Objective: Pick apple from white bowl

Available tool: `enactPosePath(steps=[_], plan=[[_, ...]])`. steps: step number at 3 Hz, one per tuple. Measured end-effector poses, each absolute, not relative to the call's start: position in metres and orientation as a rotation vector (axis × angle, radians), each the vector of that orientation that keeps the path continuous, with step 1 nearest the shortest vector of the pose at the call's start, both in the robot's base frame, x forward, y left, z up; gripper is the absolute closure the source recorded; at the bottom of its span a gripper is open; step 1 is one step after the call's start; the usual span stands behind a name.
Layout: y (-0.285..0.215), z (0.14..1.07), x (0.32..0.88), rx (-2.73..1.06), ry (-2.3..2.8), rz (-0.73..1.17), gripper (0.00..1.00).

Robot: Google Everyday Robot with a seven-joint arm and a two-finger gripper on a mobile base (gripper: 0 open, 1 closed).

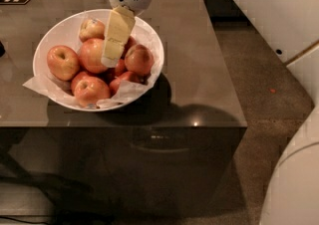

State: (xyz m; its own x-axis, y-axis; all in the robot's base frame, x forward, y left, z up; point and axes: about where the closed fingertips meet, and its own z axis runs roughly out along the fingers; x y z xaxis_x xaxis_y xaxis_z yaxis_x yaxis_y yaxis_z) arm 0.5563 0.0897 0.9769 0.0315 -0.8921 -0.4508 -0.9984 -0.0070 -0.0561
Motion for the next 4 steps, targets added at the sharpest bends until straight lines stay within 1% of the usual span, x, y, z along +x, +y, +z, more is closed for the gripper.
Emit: enactPosePath(steps=[1, 2, 4], plan=[[0.097, 0.957, 0.562, -1.928, 1.956, 0.466, 0.0], [0.115, 0.926, 0.575, -1.943, 1.972, 0.589, 0.0], [0.119, 0.932, 0.57, -1.914, 1.981, 0.539, 0.0]])
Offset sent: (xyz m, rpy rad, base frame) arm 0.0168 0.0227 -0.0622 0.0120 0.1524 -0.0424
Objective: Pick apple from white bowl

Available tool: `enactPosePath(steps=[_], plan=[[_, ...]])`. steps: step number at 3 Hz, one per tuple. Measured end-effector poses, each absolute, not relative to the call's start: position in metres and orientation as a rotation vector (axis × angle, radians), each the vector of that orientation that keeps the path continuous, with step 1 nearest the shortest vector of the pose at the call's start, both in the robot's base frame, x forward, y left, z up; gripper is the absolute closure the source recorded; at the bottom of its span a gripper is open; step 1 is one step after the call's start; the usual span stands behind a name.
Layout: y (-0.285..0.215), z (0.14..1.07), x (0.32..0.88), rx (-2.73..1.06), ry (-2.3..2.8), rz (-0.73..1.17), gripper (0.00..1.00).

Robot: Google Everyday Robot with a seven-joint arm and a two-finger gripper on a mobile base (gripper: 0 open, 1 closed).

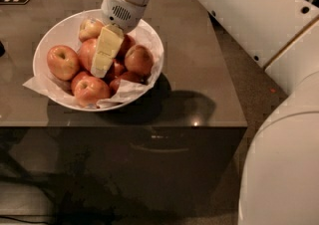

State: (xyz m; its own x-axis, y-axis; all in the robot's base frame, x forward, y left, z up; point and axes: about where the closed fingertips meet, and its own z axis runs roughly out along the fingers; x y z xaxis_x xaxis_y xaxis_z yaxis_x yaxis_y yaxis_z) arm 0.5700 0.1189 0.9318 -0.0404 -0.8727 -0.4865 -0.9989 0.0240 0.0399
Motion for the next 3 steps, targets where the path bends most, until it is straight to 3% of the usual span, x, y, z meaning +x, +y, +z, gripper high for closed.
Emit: enactPosePath(steps=[3], plan=[[0.116, 0.956, 0.564, -1.887, 1.975, 0.443, 0.0]])
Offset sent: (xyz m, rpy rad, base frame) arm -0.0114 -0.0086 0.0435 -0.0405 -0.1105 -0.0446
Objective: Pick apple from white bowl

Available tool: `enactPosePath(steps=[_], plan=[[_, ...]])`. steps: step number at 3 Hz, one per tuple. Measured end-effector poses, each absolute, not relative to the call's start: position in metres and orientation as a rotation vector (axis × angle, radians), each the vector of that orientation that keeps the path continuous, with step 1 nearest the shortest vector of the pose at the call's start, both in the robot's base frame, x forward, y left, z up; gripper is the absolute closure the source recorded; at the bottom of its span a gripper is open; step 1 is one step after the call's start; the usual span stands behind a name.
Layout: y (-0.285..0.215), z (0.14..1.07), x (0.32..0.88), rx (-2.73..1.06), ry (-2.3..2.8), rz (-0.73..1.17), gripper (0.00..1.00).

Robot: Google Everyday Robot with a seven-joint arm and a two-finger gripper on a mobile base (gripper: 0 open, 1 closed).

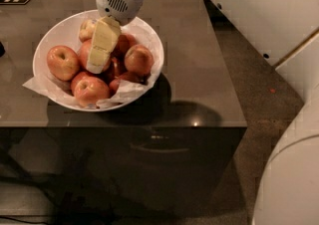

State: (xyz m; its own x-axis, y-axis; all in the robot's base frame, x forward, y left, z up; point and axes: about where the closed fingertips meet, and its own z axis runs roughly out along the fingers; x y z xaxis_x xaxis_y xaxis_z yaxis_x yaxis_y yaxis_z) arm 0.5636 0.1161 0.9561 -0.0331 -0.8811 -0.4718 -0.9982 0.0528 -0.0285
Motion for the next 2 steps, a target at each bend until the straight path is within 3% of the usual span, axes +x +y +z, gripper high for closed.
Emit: enactPosePath(steps=[1, 2], plan=[[0.121, 0.949, 0.563, -1.864, 1.989, 0.467, 0.0], [0.149, 0.932, 0.525, -1.87, 1.999, 0.509, 0.0]])
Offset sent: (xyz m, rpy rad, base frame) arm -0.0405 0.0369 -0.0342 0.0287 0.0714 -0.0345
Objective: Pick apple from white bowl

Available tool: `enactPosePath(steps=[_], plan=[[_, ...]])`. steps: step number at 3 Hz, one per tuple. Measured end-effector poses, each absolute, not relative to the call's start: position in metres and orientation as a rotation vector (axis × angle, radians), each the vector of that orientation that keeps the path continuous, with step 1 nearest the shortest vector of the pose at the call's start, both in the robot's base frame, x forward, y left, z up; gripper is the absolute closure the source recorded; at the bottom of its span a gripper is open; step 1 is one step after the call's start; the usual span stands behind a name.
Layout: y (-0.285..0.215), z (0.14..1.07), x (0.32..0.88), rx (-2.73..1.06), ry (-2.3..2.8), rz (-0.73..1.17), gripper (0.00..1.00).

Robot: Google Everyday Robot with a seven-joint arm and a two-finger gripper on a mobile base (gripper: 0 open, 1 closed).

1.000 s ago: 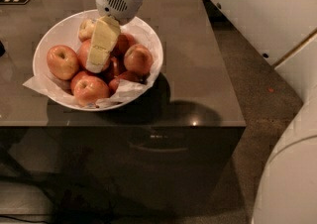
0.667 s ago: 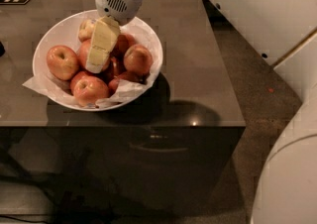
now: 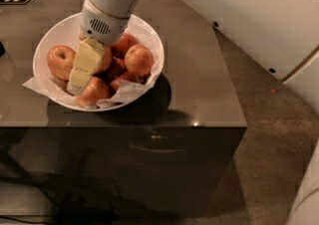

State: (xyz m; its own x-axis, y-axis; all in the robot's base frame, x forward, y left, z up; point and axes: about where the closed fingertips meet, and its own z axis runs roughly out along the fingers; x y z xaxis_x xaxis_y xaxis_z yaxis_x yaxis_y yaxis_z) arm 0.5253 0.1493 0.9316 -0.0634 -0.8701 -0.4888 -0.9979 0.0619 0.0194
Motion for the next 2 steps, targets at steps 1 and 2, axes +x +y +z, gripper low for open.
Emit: enactPosePath(steps=[1, 2], plan=[[0.1494, 0.9302, 0.5247, -1.873, 2.001, 0.508, 0.0], [0.147, 0.9322, 0.5264, -1.872, 2.01, 0.483, 0.0]])
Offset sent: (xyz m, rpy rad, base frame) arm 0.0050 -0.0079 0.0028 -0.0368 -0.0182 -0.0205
